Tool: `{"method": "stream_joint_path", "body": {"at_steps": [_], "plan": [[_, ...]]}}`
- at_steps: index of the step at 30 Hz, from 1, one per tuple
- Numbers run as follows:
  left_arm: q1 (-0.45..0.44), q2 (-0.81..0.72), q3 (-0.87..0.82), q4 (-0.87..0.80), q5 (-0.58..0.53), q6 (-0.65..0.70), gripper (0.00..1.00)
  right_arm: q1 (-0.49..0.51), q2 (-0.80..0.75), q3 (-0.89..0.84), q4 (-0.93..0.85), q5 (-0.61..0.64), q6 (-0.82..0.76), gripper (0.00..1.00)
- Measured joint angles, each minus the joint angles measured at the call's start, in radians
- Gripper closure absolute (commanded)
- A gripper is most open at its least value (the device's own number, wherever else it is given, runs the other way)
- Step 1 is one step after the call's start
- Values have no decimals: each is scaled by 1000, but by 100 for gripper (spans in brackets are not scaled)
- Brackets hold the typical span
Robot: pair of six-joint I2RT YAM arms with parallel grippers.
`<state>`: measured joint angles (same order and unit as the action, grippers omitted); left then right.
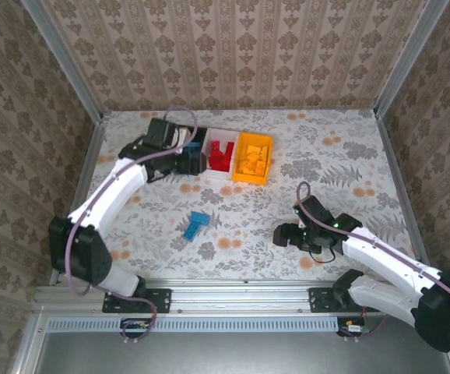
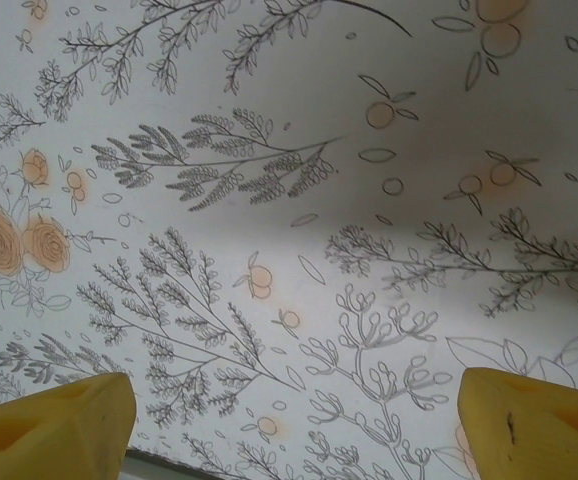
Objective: Sort the legos into containers by color
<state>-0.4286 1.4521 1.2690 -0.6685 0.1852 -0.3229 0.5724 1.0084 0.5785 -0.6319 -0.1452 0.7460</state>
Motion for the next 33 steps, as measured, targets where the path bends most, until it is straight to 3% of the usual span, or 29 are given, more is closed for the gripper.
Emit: {"method": "stream_joint_path", "body": {"at_steps": [6,13,22,33], "plan": [[-69,-177,-213,-39,-36,-51,0,0,81,45,49,-23,-26,13],[-178,-306,-367,-55,-71,-120,0,3,142,69,90,-53,-36,10],[-264,-326,-443,-63,-101,-183,0,23,146,70,114,-69,-28,8],[-364,-245,-456,-27,-150,-201,1,68,143,70,117,-68,11,5]]}}
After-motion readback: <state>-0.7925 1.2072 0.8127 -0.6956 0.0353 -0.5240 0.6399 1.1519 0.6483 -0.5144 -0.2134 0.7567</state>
